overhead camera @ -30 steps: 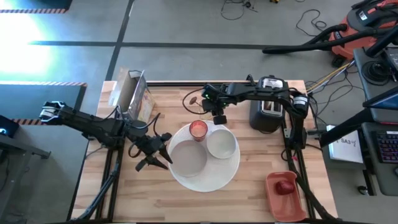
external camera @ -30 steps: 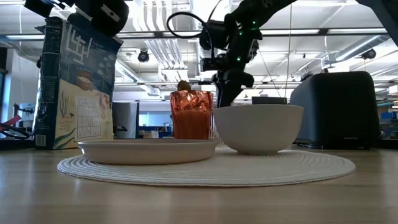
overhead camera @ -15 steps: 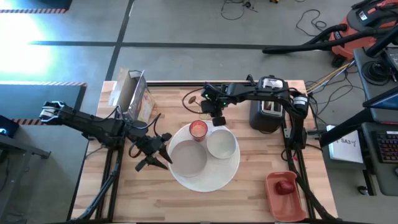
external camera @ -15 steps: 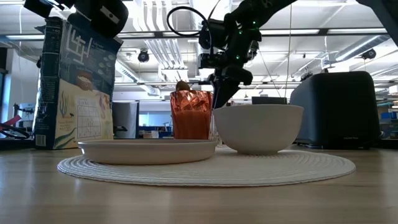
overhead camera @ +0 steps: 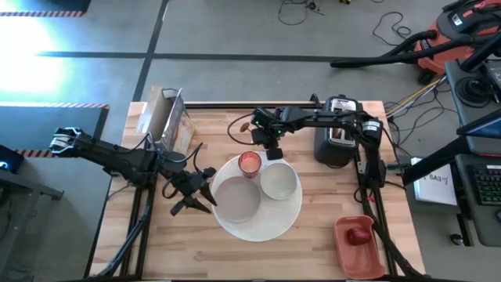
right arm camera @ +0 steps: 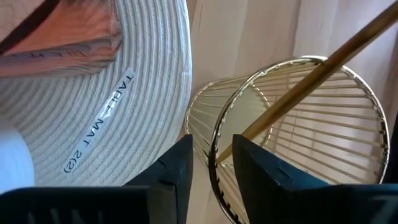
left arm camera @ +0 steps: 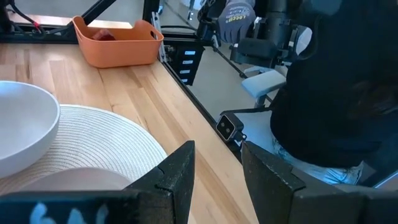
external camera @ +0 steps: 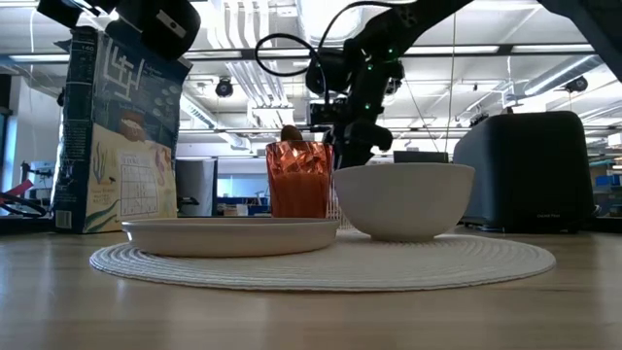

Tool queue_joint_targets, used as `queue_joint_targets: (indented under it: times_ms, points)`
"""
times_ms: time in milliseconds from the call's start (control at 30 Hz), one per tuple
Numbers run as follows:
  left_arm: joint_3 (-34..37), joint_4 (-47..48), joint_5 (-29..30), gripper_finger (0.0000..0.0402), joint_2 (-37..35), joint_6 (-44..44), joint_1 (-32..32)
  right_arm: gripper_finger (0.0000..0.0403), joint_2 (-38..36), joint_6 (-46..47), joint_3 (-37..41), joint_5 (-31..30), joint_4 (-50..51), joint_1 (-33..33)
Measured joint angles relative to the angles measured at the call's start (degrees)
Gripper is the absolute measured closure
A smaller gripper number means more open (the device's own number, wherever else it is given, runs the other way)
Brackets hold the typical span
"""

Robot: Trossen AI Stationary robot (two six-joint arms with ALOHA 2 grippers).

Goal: Arrange a breakfast setting
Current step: Move the silverware cup with the spoon to the top right of the table

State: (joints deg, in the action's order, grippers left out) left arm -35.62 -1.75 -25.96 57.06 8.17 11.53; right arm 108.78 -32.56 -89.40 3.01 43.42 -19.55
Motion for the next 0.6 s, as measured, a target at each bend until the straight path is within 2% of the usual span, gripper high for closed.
queue_joint_targets:
  times_ms: [133,400,600]
  points:
    - [0.00,0.18,0.00,0.0285,0.00,-0.16,0.00,0.0322,0.03,-0.02,-0.12,0.00,-0.11,0.00]
    - [0.00,0.18,0.00,0.0285,-0.04,-0.18,0.00,0.0388,-0.12,1.23,-0.18,0.09,0.71,-1.48]
    - [0.00,0.18,0.00,0.0285,-0.04,-0.18,0.00,0.0393,-0.19,2.58,-0.21,0.07,0.92,-4.16]
